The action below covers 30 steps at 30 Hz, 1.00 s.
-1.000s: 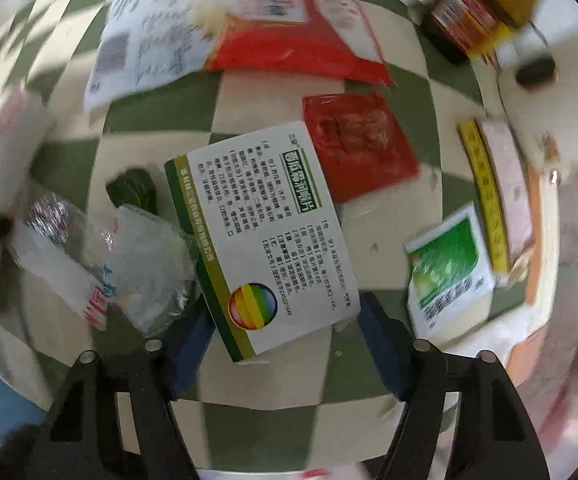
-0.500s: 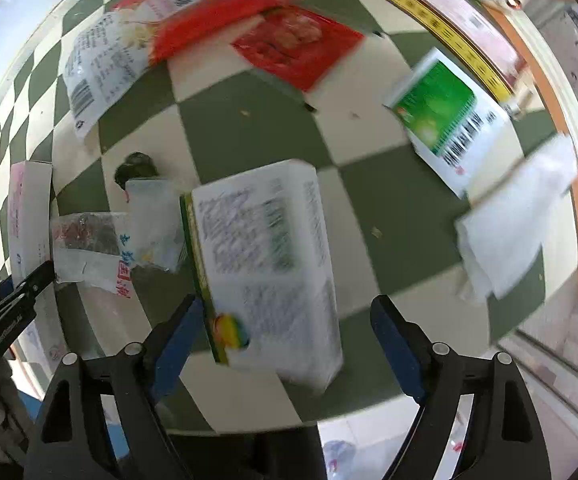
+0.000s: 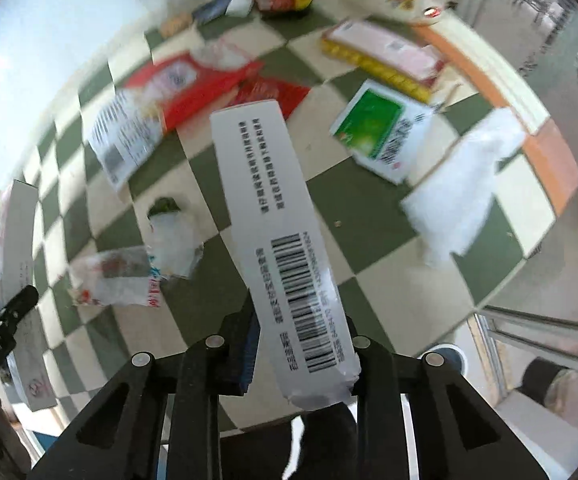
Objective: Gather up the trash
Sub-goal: 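Grasp the white barcode box with the right tool while the left tool lifts the toothpaste box, then carry both boxes to the floor bin and release them inside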
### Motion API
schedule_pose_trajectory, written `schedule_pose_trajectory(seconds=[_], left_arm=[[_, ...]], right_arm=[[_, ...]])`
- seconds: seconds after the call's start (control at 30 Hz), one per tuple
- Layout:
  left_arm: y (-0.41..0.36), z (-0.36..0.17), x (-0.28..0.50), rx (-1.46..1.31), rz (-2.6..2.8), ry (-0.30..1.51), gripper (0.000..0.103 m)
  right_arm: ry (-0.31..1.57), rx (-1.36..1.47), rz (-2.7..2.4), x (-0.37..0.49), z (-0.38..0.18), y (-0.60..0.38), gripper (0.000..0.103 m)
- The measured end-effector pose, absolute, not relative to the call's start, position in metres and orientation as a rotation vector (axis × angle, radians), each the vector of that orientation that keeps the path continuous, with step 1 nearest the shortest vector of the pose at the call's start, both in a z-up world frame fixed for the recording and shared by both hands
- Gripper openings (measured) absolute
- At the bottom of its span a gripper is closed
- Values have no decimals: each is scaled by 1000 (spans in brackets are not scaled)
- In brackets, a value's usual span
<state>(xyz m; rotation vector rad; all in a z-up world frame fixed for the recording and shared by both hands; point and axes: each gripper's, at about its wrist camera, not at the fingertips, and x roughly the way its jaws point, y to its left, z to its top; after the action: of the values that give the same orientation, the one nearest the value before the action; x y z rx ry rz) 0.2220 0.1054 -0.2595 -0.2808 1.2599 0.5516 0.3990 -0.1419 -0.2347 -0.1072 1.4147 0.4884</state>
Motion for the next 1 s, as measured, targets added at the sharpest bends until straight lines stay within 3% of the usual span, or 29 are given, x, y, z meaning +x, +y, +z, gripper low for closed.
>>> schedule_pose_trajectory(seconds=[0.27, 0.53, 0.7, 1.0], left_arm=[[25, -207, 266, -151, 345, 1185, 45], [-137, -229, 310, 38, -8, 1235, 45], [-253, -308, 323, 127, -246, 1360, 45], [-431, -596, 322, 221, -574, 1768, 45]], right_arm=[[1300, 72, 367, 370, -219, -188, 26], [1295, 299, 101, 309, -260, -340, 25], [1377, 479, -129, 248, -338, -458, 25], [1579, 777, -350, 151, -589, -605, 25]])
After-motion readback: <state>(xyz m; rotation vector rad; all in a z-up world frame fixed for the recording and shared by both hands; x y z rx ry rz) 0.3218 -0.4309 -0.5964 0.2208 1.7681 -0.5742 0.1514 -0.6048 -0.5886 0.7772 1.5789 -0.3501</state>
